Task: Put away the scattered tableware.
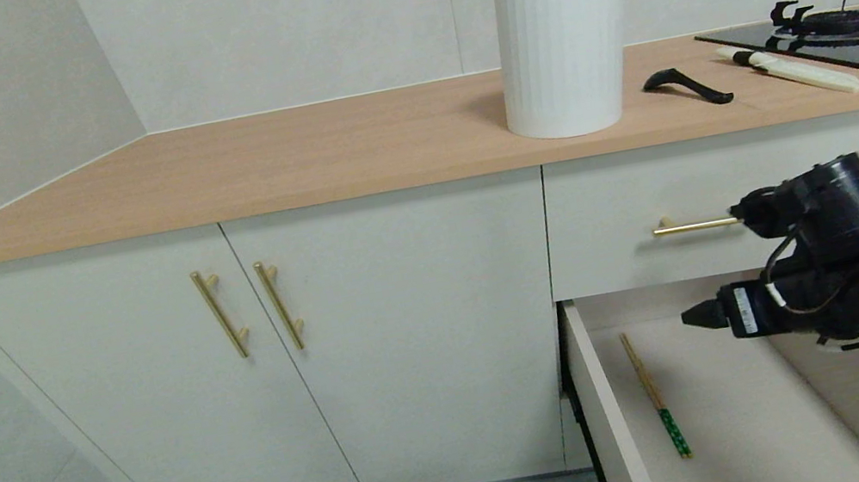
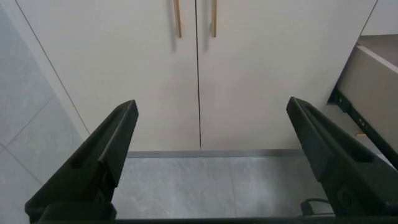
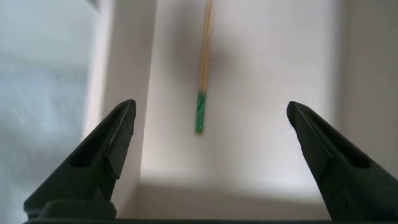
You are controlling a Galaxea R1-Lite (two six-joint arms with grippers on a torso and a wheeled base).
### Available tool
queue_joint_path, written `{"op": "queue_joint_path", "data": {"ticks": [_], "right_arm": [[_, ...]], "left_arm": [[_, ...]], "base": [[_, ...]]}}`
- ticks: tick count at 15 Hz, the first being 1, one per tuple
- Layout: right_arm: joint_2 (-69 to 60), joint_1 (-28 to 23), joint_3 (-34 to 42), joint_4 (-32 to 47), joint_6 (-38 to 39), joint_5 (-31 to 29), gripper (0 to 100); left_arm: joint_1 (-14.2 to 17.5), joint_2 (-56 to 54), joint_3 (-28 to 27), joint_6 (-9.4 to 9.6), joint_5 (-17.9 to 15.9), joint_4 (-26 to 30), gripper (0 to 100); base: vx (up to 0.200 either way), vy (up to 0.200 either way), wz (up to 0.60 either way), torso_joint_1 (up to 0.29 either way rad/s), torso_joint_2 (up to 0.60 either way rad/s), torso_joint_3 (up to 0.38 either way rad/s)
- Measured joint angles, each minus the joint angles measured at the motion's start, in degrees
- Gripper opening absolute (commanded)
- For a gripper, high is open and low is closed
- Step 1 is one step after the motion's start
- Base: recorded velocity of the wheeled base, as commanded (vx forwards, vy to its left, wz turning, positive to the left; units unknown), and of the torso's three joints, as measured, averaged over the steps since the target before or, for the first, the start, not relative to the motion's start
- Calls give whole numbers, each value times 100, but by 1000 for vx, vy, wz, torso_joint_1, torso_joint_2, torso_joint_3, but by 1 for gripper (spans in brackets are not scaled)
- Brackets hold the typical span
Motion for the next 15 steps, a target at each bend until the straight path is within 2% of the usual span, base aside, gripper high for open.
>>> {"op": "queue_joint_path", "data": {"ticks": [5,9,15], "right_arm": [[-1296,-339,99,-2,-534,4,100],[-1580,-361,173,-13,-606,6,100],[-1631,-364,177,-27,-608,17,100]], "left_arm": [[0,0,0,0,2,0,100],[-6,0,0,-1,2,2,100],[0,0,0,0,2,-2,100]], "base": [[0,0,0,2,-23,-9],[0,0,0,79,-262,-270],[0,0,0,138,-508,-311]]}}
